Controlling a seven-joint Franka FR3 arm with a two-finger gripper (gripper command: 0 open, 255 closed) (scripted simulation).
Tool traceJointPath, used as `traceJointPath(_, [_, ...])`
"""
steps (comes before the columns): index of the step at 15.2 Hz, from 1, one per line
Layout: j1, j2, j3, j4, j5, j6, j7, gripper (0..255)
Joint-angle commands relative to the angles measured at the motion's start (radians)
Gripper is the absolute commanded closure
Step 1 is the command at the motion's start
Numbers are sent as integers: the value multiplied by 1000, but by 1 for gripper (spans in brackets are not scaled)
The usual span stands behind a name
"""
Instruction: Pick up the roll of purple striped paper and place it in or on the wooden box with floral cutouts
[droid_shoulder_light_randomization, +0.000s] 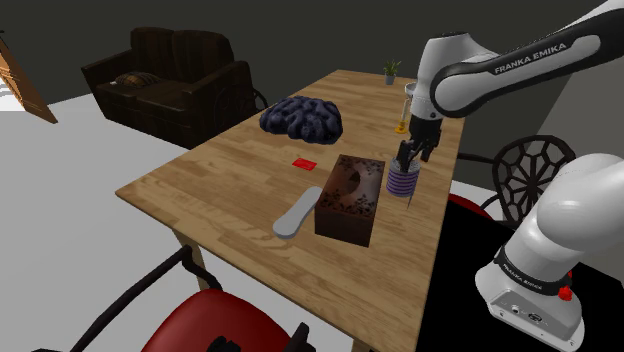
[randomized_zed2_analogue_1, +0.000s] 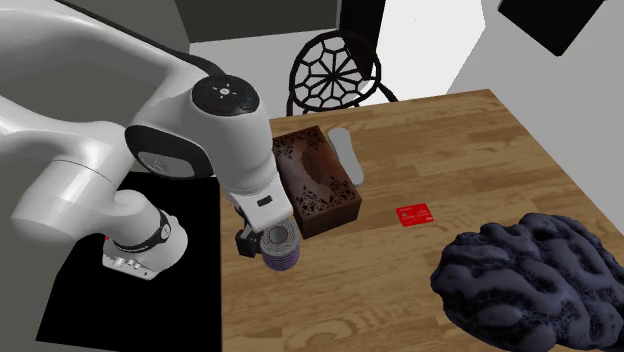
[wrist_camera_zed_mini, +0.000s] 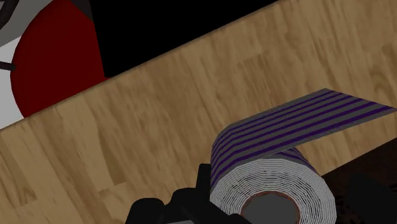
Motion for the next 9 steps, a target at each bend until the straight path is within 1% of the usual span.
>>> traceJointPath(1, [-2,20,-1,-21,-1,39,2,0])
traceJointPath(6, [-3,66,-2,-57,-3,121,3,0])
traceJointPath(9, [-3,66,-2,-57,-3,121,3,0])
